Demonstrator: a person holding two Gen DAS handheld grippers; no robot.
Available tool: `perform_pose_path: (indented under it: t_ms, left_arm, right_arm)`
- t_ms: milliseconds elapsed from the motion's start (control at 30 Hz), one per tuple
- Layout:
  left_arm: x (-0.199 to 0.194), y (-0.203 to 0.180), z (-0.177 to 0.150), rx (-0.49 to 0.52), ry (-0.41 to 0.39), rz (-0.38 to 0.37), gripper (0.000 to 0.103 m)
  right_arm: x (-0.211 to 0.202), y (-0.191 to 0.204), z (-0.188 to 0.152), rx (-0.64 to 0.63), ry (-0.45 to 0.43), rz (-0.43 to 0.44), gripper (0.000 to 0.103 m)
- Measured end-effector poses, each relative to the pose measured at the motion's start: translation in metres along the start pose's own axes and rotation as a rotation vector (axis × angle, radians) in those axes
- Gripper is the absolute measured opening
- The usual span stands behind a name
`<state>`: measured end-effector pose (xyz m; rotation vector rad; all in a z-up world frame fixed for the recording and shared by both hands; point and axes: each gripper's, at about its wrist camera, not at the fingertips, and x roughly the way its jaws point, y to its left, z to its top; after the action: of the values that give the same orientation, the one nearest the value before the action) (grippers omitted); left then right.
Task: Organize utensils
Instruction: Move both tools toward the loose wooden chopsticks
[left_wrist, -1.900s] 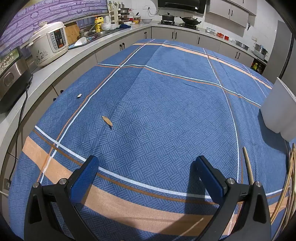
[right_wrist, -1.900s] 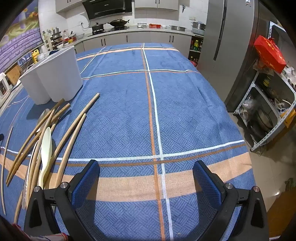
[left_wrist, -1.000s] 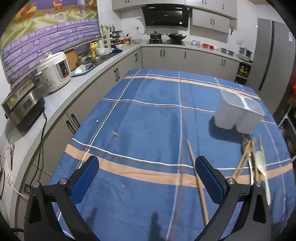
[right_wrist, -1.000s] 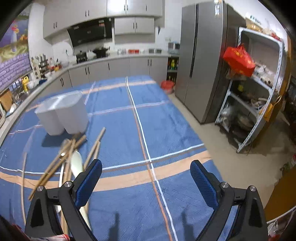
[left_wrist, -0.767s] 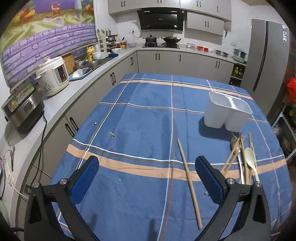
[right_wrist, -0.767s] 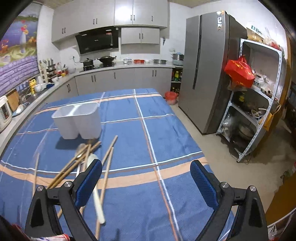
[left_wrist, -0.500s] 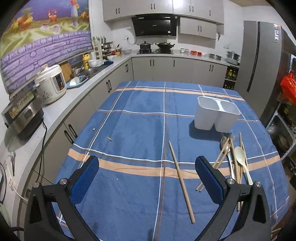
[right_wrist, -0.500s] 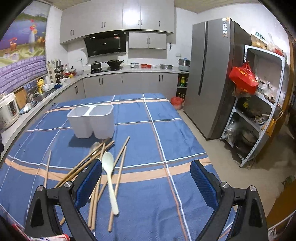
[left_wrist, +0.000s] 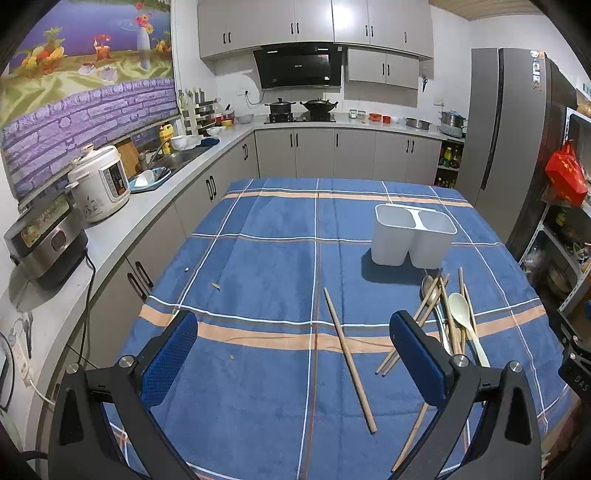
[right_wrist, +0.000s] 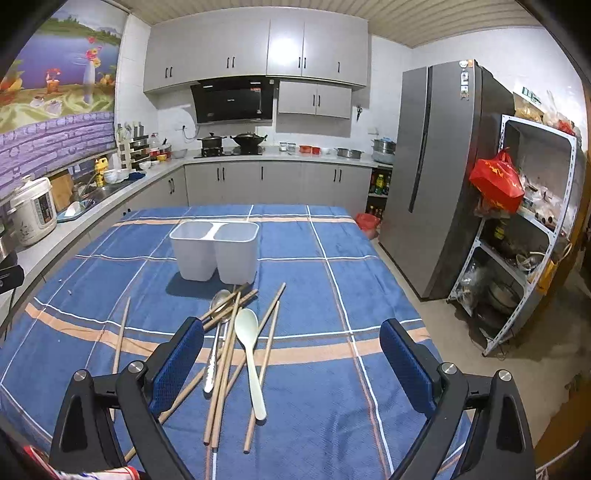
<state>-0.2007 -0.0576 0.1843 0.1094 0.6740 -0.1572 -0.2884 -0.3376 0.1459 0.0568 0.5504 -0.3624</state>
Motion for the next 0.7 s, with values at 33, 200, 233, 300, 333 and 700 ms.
perform_pose_path:
  t_ms: [33,200,233,300,333,700]
  left_arm:
    - [0.0,0.0,0.0,0.001,-0.001,0.001,0.103]
    - [-0.002,-0.001,-0.002,0.0,-0.003,-0.001,0.103]
    - [-0.002,-0.002,-0.002,0.0,-0.002,-0.002,0.103]
    - [-0.002,-0.003,-0.003,0.002,0.0,-0.006,0.103]
    - [-0.003,-0.003,-0.003,0.002,0.001,-0.008,0.103]
    - [-0.001,-0.002,-0.006,0.001,0.022,-0.011,0.103]
  right_arm:
    - [-0.001,0.0,0.0,0.001,-0.002,0.002,0.098]
    - [-0.004,-0.002,0.0,0.004,-0.01,0.005,0.098]
    - [-0.004,-0.003,0.0,0.005,-0.011,0.004,0.098]
    - [-0.005,-0.004,-0.001,0.009,-0.012,0.002,0.098]
    - [-0.005,-0.005,-0.002,0.012,-0.013,0.002,0.098]
    - [-0.004,-0.008,-0.007,0.033,0.001,0.01,0.098]
